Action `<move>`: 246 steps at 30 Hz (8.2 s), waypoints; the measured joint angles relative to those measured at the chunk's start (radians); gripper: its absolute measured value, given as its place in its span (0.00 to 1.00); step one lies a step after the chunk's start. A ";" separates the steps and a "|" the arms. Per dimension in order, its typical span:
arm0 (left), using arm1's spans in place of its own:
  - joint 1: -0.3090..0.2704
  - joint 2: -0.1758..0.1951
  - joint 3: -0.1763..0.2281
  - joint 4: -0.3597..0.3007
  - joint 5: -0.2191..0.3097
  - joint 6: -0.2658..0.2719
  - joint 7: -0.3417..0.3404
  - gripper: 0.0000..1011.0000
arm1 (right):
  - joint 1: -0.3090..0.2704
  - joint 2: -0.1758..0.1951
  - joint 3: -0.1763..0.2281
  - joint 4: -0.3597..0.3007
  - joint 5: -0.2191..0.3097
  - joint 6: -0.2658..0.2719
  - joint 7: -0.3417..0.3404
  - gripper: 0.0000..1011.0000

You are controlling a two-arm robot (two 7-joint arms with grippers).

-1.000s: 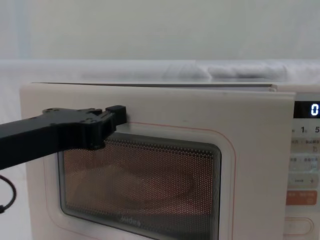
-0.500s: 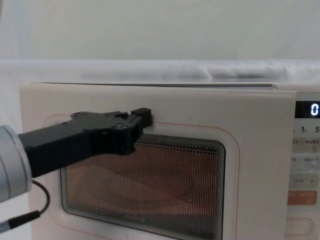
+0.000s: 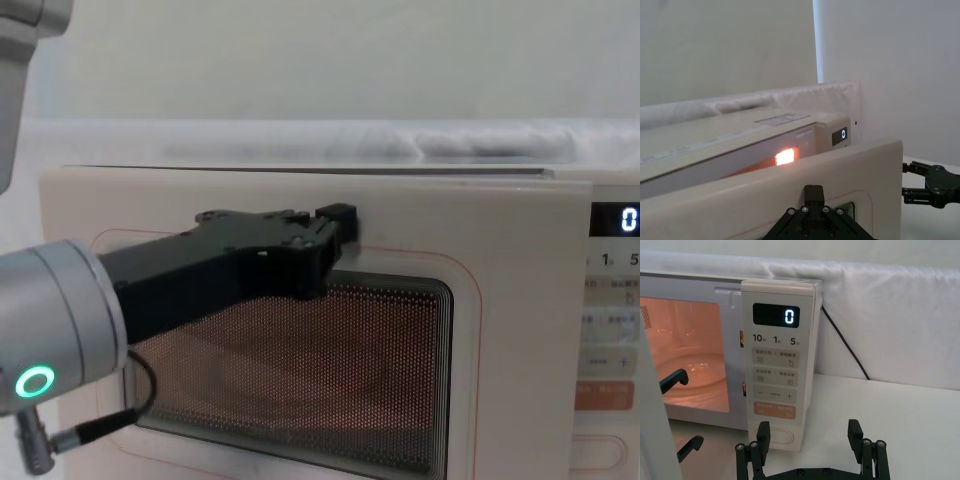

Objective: Press the button to open the microwave door with one hand; close the microwave door with the other hand.

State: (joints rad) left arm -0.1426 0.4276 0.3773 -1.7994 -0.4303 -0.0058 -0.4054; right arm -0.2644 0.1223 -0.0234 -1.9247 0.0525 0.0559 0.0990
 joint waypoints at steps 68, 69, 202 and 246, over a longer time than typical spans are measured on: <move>-0.141 -0.209 -0.008 0.130 0.204 0.123 0.152 0.00 | 0.000 0.000 0.000 0.000 0.000 0.000 0.000 0.99; -0.142 -0.210 -0.008 0.131 0.204 0.123 0.152 0.00 | 0.000 0.000 0.000 0.000 0.000 0.000 0.000 0.99; 0.365 -0.228 -0.371 0.053 0.275 -0.121 0.382 0.30 | 0.000 0.000 0.000 0.000 0.000 0.000 0.000 0.99; 0.366 -0.224 -0.369 0.047 0.269 -0.116 0.380 0.99 | 0.000 0.000 0.000 0.000 0.000 0.000 0.000 0.99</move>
State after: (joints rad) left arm 0.2233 0.2036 0.0083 -1.7523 -0.1615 -0.1216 -0.0255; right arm -0.2644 0.1223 -0.0235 -1.9247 0.0525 0.0560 0.0990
